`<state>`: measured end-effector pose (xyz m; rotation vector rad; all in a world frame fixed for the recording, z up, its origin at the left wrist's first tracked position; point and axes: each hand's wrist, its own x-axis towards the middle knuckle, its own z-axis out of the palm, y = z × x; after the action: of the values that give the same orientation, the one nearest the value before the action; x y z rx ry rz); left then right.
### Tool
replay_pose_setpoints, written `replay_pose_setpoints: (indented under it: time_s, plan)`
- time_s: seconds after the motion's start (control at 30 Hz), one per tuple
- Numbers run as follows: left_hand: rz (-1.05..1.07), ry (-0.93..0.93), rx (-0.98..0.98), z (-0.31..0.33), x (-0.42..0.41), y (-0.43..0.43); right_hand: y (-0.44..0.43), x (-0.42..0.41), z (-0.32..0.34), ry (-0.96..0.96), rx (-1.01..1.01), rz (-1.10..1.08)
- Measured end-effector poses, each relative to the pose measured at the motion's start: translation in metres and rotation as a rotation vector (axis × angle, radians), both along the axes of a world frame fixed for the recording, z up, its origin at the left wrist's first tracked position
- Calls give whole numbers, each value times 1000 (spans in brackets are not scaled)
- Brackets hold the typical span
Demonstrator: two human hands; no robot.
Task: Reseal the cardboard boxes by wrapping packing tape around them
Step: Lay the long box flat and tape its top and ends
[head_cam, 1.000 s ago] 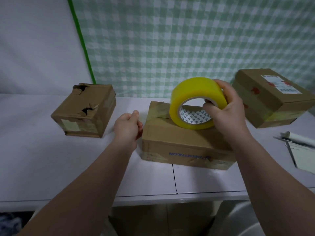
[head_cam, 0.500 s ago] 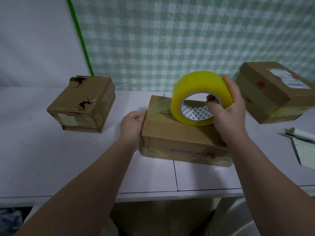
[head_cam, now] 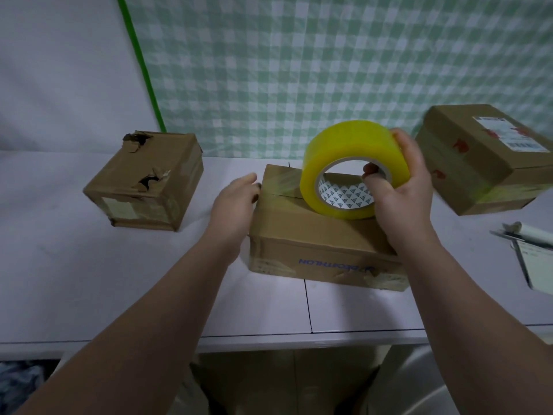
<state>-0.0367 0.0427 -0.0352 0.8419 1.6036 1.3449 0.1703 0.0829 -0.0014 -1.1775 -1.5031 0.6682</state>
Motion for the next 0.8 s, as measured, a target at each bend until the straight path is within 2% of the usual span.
replay_pose_setpoints:
  time_s: [0.03, 0.1, 0.17, 0.3, 0.37, 0.43, 0.47, 0.63, 0.8]
  plan:
    - [-77, -30, -6, 4, 6, -3, 0, 0, 0, -4, -5, -1]
    - [-205, 89, -33, 4, 13, -8, 0, 0, 0, -10, -11, -4]
    - [-245, 201, -70, 4, 13, -12, -1, 0, 0, -13, -8, -3]
    - [-322, 189, -149, 8, 6, -14, -2, -1, 1, -6, -13, 8]
    - [-336, 405, -147, 12, 4, -11, -3, 0, 2, 3, -15, 11]
    - [-352, 709, -57, 20, 6, -4, -3, 0, 3, 9, -23, 12]
    - [-383, 793, -6, 24, 10, -1, -2, 1, 3, 15, -27, 18]
    - [-480, 825, 133, 26, 19, 7, -1, 1, 3, -63, -79, 100]
    - [-517, 956, -26, 24, 14, 13, 6, 15, 12, -164, -45, 47]
